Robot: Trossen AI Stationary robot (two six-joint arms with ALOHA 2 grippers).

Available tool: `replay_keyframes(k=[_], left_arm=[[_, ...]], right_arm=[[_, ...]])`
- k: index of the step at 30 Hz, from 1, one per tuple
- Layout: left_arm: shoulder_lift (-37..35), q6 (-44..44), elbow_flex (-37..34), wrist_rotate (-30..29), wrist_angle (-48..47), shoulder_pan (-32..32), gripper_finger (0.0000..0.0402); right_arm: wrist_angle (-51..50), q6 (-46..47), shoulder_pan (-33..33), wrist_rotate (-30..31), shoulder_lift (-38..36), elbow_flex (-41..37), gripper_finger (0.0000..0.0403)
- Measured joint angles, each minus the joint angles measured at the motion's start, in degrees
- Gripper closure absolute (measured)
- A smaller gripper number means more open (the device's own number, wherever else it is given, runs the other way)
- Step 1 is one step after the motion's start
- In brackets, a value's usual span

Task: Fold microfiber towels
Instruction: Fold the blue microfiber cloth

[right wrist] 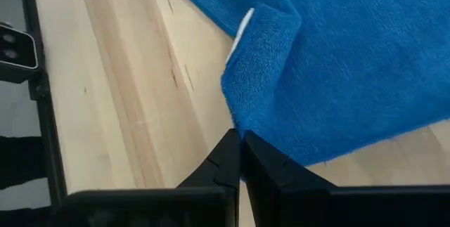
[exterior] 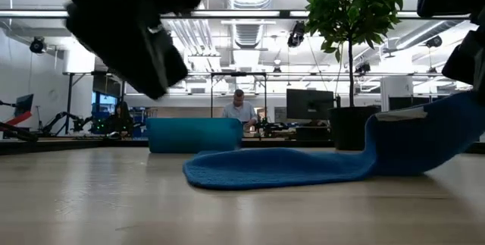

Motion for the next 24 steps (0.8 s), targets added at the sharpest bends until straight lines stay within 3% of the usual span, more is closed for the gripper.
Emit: replay_keyframes(k=[10,14,19,24], left_arm=[[10.5,0.2,6.3,-2.5,1.6,1.9,0.0401],[13.9,-1.3,7.4,1.6,-0.6,1.9,0.0401],[13.4,-3.1,8.1,9.3,-9.0,1.5,0.0401],[9.2,-3.1,7.6,8.4,-11.7,1.1,0.0401]], right_arm=[[0.2,2.2,0.2,-0.2,-1.1,0.0,0.0394],[0.2,1.6,0.2,-0.2,-1.8,0.0,0.0394],[0.3,1.3,0.2,-0.3,-2.3,0.0,0.0394],[0.3,0.1,0.2,-0.5,-2.3,0.0,0.0394]])
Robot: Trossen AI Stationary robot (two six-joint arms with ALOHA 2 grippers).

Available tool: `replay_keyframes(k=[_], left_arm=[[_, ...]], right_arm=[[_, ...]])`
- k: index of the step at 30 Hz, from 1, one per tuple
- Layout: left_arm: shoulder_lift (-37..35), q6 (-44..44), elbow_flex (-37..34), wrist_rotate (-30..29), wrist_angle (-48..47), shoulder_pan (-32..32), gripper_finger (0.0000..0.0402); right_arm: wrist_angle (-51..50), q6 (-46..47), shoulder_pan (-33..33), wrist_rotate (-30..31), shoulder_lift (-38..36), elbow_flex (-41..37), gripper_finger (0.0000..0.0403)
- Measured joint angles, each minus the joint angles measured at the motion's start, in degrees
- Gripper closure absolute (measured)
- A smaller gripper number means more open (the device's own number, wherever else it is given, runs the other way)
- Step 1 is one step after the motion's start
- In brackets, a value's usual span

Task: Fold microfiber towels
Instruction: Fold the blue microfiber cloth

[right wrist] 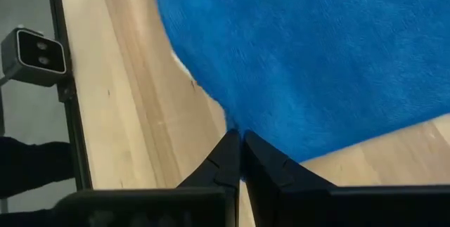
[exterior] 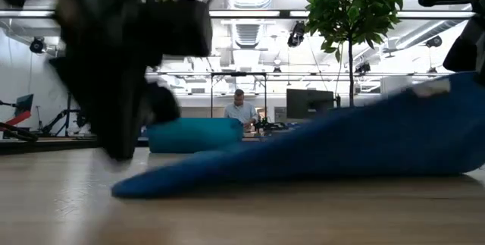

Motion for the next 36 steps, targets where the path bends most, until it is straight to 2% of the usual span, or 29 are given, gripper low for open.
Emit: replay_keyframes(k=[4,7,11,15,19,28,33,36], left_arm=[[-3.1,0.0,0.2,-0.1,2.6,-0.2,0.0399],[-3.2,0.0,0.0,0.3,3.4,-0.7,0.0379],[-3.2,0.7,0.0,0.7,6.8,-1.4,0.032],[-2.9,3.8,0.0,-3.7,8.0,-2.3,0.0249],[-2.1,6.4,0.0,-9.0,8.6,-3.4,0.0208],[4.1,6.1,2.8,-10.1,8.5,-7.2,0.0199],[7.6,7.7,6.0,-20.1,3.9,-9.1,0.0199],[9.5,7.7,8.2,-21.5,0.8,-9.2,0.0205]], right_arm=[[0.2,-0.8,0.0,0.0,0.0,0.0,0.0394],[0.2,-0.9,0.0,0.0,0.0,0.0,0.0394],[1.2,-0.9,0.0,0.0,0.0,0.0,0.0394],[3.5,-0.4,0.0,-0.1,0.0,0.0,0.0394],[6.1,-0.2,0.0,-0.2,0.0,0.0,0.0394],[7.4,-0.1,-0.3,-3.0,0.0,0.0,0.0394],[7.4,-0.1,-0.4,-3.1,0.0,-0.1,0.0394],[7.5,-0.1,-0.4,-3.7,0.0,-0.1,0.0394]])
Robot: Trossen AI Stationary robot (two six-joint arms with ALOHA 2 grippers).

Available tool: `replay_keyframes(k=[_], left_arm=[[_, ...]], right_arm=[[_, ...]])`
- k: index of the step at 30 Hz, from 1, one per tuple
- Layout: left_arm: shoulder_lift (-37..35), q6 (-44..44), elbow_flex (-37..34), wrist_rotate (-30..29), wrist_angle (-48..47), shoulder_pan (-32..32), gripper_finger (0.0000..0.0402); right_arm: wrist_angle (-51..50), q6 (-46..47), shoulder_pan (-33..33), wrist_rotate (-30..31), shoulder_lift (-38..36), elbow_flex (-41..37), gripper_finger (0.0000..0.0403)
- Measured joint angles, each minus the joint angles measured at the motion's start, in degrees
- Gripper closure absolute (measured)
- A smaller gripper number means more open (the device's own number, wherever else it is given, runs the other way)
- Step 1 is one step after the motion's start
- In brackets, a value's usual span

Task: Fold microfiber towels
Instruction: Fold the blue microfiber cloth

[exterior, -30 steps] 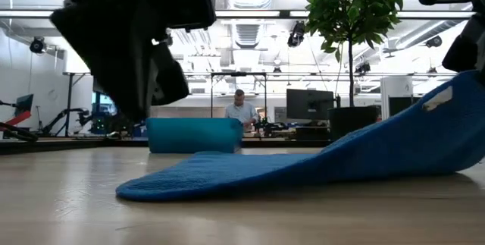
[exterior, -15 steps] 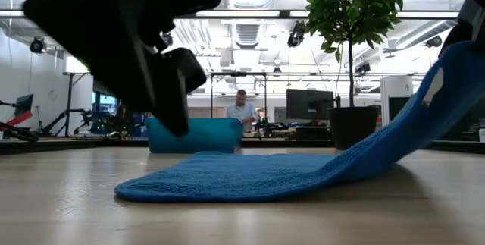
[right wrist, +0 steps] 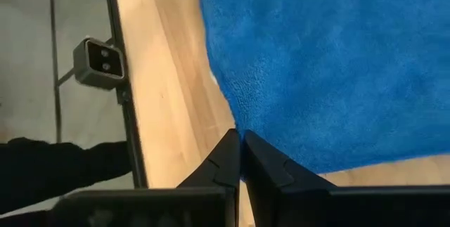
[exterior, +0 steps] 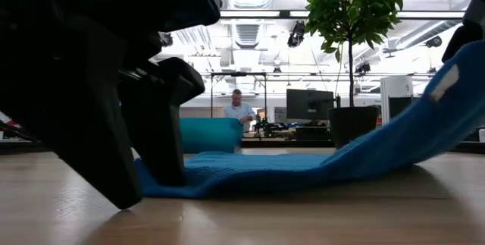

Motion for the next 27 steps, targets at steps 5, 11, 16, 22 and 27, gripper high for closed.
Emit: replay_keyframes(k=[5,11,16,22,27], left_arm=[[2.9,-1.6,3.4,0.2,-5.5,0.2,0.0263],[3.2,-2.0,4.4,2.3,-9.9,0.2,0.0389],[0.3,0.8,4.3,3.5,-10.9,0.3,0.04],[-6.6,3.3,2.3,8.0,-14.2,1.0,0.0401],[-10.3,3.3,-0.2,18.6,-8.2,1.8,0.0401]], right_arm=[[0.0,-0.1,0.0,-1.1,0.0,0.0,0.0394],[0.0,0.1,0.0,-1.1,0.0,0.0,0.0394],[-0.1,0.3,0.0,-2.0,-0.4,0.0,0.0394],[0.2,0.5,-0.1,-4.9,-2.2,0.0,0.0394],[0.6,-0.5,-0.1,-11.9,-3.5,0.0,0.0394]])
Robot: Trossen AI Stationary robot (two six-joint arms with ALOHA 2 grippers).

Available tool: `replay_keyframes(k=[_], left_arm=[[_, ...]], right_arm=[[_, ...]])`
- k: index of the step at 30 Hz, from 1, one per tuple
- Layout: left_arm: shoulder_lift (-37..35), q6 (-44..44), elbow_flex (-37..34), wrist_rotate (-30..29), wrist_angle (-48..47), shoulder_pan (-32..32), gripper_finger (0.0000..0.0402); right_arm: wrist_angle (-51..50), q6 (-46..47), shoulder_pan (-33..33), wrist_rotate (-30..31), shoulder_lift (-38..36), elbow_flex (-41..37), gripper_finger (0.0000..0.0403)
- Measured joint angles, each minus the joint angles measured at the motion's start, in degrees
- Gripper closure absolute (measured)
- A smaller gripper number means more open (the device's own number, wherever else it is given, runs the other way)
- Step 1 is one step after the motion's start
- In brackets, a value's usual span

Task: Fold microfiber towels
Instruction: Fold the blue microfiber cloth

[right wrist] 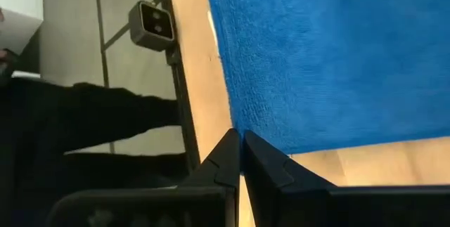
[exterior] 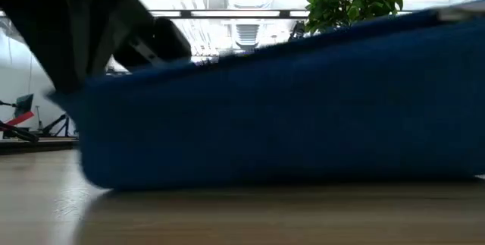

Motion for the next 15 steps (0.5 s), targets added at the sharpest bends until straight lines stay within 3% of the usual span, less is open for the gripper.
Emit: replay_keyframes(k=[10,15], left_arm=[[-2.2,5.5,-0.5,-0.2,-4.4,2.3,0.0401],[-5.8,6.1,-4.1,-1.6,-5.0,6.0,0.0402]], right_arm=[[-1.8,1.9,-1.8,2.6,-0.5,-0.9,0.0394],[-2.6,2.6,-3.7,2.4,-0.6,-2.4,0.0394]])
